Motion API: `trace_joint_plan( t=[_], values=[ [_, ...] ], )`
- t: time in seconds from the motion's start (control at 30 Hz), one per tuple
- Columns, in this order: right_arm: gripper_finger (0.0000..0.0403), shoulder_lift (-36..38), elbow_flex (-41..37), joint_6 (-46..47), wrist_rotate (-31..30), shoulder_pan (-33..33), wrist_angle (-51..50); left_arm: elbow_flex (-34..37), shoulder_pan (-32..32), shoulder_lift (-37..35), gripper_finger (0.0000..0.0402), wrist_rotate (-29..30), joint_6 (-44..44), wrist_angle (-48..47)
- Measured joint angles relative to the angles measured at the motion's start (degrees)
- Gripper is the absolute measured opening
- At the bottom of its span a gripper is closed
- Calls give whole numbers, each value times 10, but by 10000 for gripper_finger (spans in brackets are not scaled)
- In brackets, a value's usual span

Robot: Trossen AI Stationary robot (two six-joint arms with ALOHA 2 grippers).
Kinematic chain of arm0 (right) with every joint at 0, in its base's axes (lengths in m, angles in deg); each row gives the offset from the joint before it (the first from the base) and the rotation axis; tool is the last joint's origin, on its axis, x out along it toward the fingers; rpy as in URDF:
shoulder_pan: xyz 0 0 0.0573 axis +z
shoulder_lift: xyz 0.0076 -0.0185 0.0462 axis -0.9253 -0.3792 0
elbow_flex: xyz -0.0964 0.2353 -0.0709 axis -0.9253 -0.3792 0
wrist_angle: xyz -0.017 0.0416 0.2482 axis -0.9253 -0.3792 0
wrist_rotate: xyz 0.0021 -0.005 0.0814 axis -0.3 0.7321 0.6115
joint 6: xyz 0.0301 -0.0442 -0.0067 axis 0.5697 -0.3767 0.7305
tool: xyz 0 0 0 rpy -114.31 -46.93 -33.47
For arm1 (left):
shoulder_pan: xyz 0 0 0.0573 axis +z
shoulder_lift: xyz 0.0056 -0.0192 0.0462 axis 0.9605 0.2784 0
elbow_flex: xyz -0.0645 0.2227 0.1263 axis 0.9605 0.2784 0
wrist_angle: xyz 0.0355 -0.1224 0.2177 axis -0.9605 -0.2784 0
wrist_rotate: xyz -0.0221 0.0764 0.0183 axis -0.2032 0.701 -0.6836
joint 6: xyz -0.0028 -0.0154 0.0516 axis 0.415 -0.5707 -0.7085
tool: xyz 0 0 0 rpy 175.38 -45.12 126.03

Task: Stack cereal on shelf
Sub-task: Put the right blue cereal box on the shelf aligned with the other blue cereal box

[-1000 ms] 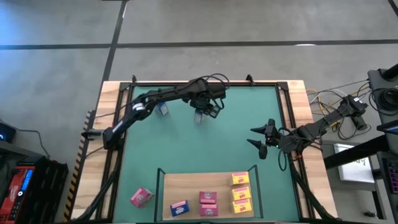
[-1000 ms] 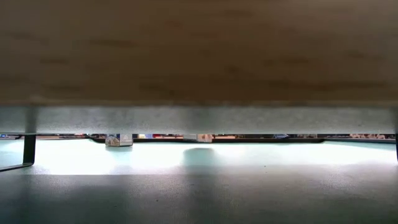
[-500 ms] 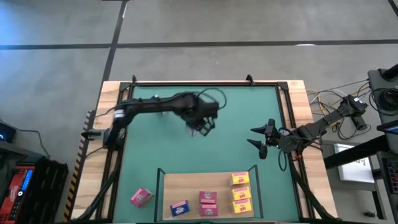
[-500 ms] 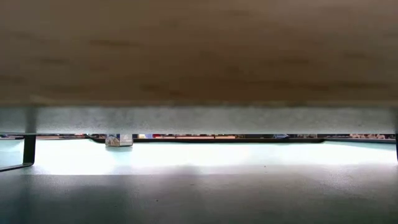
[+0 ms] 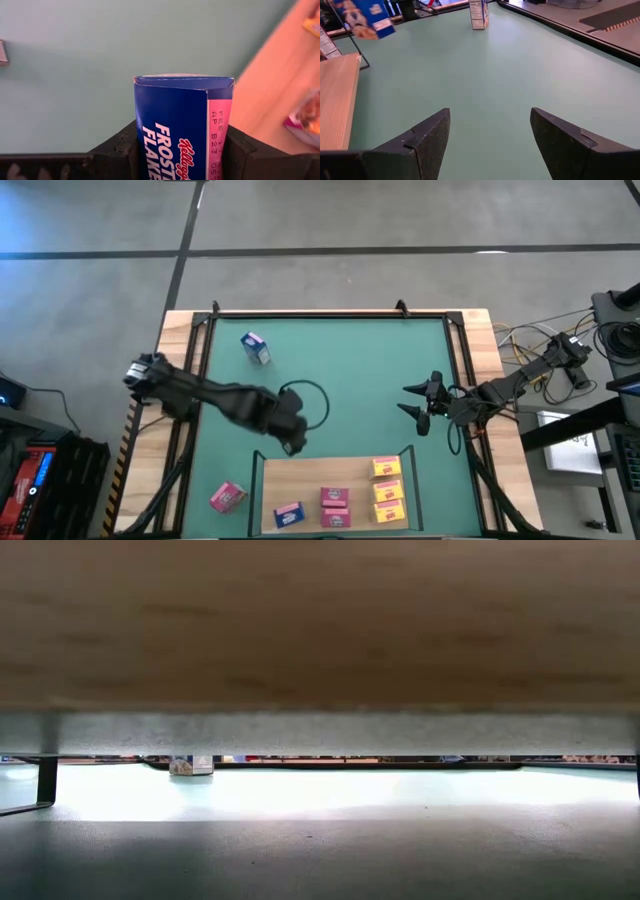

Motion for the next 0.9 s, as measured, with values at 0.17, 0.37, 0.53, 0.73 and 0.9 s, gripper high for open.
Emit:
trace_joint_plan(
  t=[0.17,0.37,0.53,0.73,0.9],
  values=[
    [265,0,0,0,0,0,0,0,-30,0,155,-13,-1,-1],
    [265,0,0,0,0,0,0,5,-66,1,155,-27,-2,-1],
    [265,0,0,0,0,0,0,8,-94,1,155,-39,-39,31],
    [265,0,0,0,0,0,0,10,-112,1,155,-56,-50,78],
    [265,0,0,0,0,0,0,18,-128,1,155,-70,-51,79]
  ],
)
